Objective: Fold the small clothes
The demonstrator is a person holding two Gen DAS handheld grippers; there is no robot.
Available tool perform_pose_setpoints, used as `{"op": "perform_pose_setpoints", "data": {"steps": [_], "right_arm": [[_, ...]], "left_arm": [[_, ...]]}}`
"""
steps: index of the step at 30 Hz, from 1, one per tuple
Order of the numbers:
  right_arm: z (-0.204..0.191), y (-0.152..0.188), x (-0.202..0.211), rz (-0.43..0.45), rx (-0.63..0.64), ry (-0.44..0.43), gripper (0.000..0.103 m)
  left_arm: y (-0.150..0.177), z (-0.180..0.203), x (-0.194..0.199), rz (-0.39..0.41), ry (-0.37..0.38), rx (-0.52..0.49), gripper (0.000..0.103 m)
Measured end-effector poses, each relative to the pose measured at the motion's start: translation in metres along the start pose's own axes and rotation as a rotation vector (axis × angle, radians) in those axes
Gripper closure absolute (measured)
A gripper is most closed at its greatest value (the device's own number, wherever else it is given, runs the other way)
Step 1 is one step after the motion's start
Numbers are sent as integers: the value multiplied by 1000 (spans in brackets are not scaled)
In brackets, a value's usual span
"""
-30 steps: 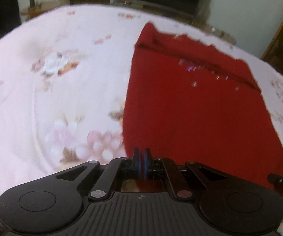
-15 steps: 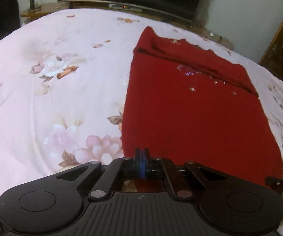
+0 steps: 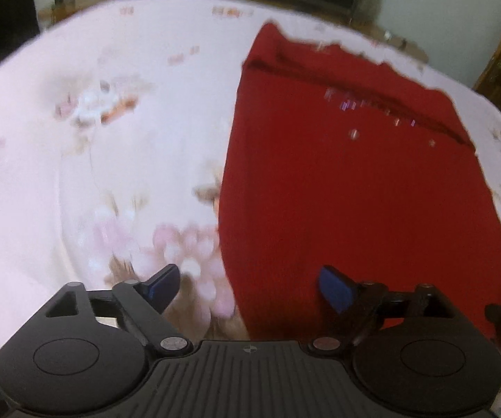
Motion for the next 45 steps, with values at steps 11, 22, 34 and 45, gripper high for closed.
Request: {"op": "perform_pose_setpoints", "data": {"steps": [11, 22, 34, 45], "right_arm": [[1, -1, -1, -3, 4, -12, 67], [4, -15, 10, 52, -41, -59, 97], [26, -96, -12, 178, -127, -20, 97], [50, -136, -68, 158, -219, 71, 71]], "left_arm": [[12, -13, -19, -93, 165, 114, 82], [-26, 4, -1, -11, 312, 102, 97], [-129, 40, -56, 14, 372, 89, 96], [-162, 77, -111, -71, 298, 36, 96]]}}
Point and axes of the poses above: each gripper's, at about its wrist camera, not at the fingertips, and x roughly against the way its jaws point, z to its right, y to its underside, the point moved 1 cm from there along -x, roughly the way its jaws point, and after that the axes turned 13 degrees about x, right-handed, at the moved point
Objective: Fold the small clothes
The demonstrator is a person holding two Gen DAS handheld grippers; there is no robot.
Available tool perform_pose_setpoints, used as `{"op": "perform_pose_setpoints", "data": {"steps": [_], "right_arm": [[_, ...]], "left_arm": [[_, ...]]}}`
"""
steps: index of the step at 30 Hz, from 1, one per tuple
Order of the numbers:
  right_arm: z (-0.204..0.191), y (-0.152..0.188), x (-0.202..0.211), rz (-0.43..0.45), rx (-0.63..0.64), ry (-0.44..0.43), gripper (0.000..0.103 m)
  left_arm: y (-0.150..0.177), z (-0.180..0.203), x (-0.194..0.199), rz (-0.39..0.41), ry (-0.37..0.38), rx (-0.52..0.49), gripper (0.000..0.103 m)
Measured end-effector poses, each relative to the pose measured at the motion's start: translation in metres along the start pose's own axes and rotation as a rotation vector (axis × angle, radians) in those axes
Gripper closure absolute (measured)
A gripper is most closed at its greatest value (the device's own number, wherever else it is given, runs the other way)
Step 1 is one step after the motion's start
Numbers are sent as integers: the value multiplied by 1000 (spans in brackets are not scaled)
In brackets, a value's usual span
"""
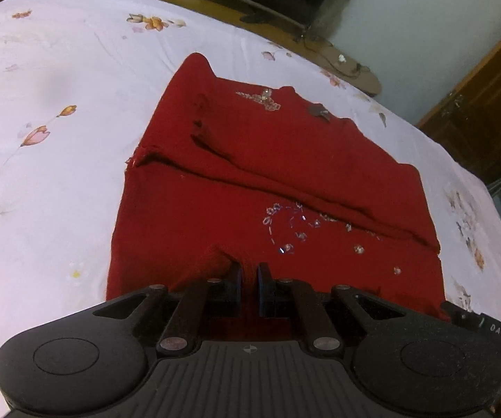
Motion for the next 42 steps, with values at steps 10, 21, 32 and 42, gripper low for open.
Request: {"op": "perform_pose_setpoints", "data": {"steps": [10, 21, 32, 42], "right_arm": [[11, -28, -21, -5, 129, 2, 50], [21, -27, -19, -60, 306, -102, 38], [30, -30, 6, 12, 328, -207, 32], [14, -16, -32, -115, 389, -222, 61]], "left_arm": [[-31, 1, 19, 108, -52, 8, 95], [-16, -9, -10, -63, -77, -156, 94], [-17, -7, -3, -63, 5, -144, 91], [-18, -2, -9, -41, -39, -205, 34]]}}
Point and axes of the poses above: each gripper's, at about its wrist camera, not at the fingertips, and x roughly against the way its jaws point, z to its right, y to its underside, the point moved 1 cm from there along -x, roughly the way its jaws point, and after that the axes turned 13 degrees about x, right-handed, at the moved point
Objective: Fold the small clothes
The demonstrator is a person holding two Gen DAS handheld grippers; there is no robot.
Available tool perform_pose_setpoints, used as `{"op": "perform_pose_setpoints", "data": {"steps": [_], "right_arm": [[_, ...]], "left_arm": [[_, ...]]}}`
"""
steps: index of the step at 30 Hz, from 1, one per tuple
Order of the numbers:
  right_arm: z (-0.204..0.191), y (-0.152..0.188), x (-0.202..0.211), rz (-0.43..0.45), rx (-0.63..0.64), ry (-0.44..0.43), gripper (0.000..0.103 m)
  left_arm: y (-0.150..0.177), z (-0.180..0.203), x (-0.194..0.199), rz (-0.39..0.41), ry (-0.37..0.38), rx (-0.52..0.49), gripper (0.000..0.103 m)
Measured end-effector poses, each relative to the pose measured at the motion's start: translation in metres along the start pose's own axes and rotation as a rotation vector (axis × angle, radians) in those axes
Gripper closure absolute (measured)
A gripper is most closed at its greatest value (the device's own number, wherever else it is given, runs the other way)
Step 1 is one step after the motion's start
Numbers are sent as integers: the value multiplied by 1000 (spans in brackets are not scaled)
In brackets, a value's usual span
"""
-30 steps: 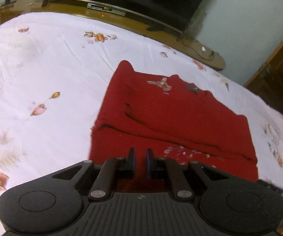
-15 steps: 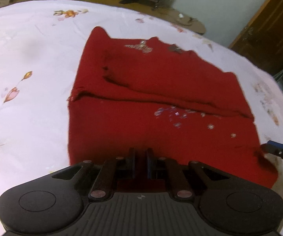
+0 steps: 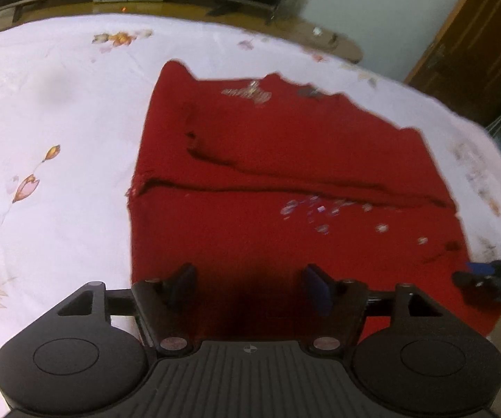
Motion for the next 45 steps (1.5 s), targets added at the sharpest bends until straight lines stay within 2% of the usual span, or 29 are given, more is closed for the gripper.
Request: {"op": "perform_pose_setpoints", "data": {"steps": [1, 2, 3, 5, 6, 7, 13, 19, 23, 26, 28, 32, 37, 42, 45], "right_arm": [[-1, -1, -1, -3, 11, -6, 72], [-4, -2, -1, -8, 24, -13, 78], [-6, -4, -2, -16, 36, -20, 79], [-10, -6, -1, -19, 56, -28, 92], [-12, -6, 1, -15, 67, -33, 95], [-13, -7, 2, -11, 77, -31, 95], [-12, -10, 18, 63, 31, -33, 97], [-9, -23, 36, 155, 2, -17, 98], [-7, -36, 40, 194, 0, -8, 98], [0, -42, 34, 184, -17, -18, 98], [3, -42, 32, 183, -14, 19, 98], [11, -52, 35, 243, -41, 47, 98], [28, -85, 34, 310, -52, 79, 98], [58, -120, 7, 322, -97, 113, 98], [68, -137, -14, 321, -79, 145, 98]], "left_arm": [[0, -1, -2, -10, 11, 3, 34], [1, -1, -3, -17, 33, 2, 34], [2, 0, -4, -23, 52, -1, 36], [5, 4, -5, -40, 75, -20, 69], [6, 6, -7, -51, 63, -33, 91], [7, 7, -8, -45, 50, -40, 98], [6, 10, 14, 51, 81, -46, 99], [-15, 10, 32, 154, 153, 22, 99], [-31, 11, 31, 192, 161, 39, 99], [-35, 11, 24, 191, 153, 37, 99], [-37, 10, 22, 207, 159, 59, 99], [-52, 12, 28, 273, 183, 85, 99], [-88, 18, 28, 361, 176, 102, 99], [-122, 15, -1, 403, 120, 140, 99], [-134, 10, -20, 415, 93, 165, 99]]}}
Point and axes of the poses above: each gripper's, at about its wrist camera, not at the fingertips, and x roughly against the way its jaws point, z to its right, y to its underside, the point moved 1 cm from there along -x, roughly the way its jaws point, and after that the axes turned 13 degrees about x, right-handed, at the moved point
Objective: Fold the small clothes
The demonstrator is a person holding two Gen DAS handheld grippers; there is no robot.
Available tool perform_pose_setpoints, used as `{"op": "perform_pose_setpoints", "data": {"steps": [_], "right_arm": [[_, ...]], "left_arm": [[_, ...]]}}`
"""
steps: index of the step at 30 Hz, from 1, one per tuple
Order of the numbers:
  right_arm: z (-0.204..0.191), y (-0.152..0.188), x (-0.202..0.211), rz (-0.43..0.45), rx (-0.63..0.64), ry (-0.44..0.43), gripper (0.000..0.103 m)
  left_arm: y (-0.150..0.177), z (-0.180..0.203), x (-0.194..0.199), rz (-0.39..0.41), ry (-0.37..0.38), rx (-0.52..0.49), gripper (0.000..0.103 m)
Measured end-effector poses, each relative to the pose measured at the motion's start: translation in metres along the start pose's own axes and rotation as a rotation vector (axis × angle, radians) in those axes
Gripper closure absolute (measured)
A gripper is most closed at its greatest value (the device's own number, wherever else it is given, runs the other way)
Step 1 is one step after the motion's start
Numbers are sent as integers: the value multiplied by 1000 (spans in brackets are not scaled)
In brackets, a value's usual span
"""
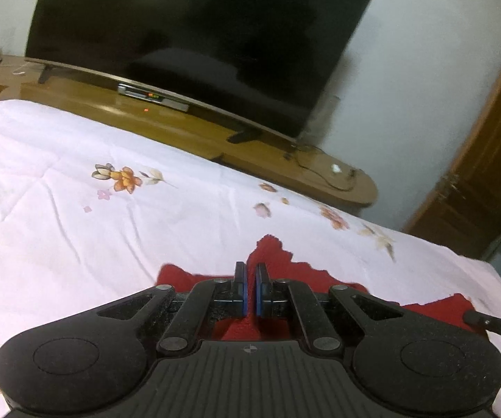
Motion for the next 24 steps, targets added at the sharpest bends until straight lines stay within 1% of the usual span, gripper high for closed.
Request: {"op": "perform_pose_setpoints", "data": {"steps": [2, 6, 7, 8, 10, 12, 13, 14, 15, 16, 18, 21, 24], "right_arm": [[1, -2, -19, -14, 12, 8, 98], [6, 10, -57, -102, 8, 40, 97], [6, 16, -66, -135, 16, 56, 92], [5, 21, -73, -164, 28, 77, 85], [2, 27, -78, -192, 51, 113, 83], [4, 27, -75, -190, 38, 111, 81], [5, 25, -70, -185, 27, 107, 79], [5, 24, -66, -179, 23, 106, 73], [5, 22, -61, -172, 25, 111, 70], [3, 22, -54, -161, 30, 118, 66], [0, 19, -45, -135, 28, 113, 66], [-11, 17, -29, -105, 19, 91, 65], [-31, 21, -21, -107, 41, 46, 67]], "left_arm": [[3, -2, -17, -21, -30, 2, 99], [21, -10, -49, -92, -113, -34, 99], [25, -13, -53, -108, -131, -40, 99], [28, -15, -55, -112, -160, -45, 99], [31, -21, -54, -116, -160, -27, 99], [30, -20, -48, -117, -168, -19, 99], [29, -17, -43, -114, -171, -37, 99], [28, -13, -38, -105, -187, -61, 99], [27, -9, -33, -96, -205, -84, 99], [26, -6, -27, -91, -204, -93, 99], [27, 0, -13, -87, -195, -91, 99], [34, 9, 1, -96, -161, -104, 99], [48, 18, -2, -136, -167, -137, 99]]}}
Point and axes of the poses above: each gripper's, at about its wrist camera, not at the fingertips, and x roughly against the way its jaws point, z to its right, y to its underside, the point moved 1 cm from there along -x, roughly the way its jaws point, and after that the axes turned 13 degrees about x, right-handed, at the moved point
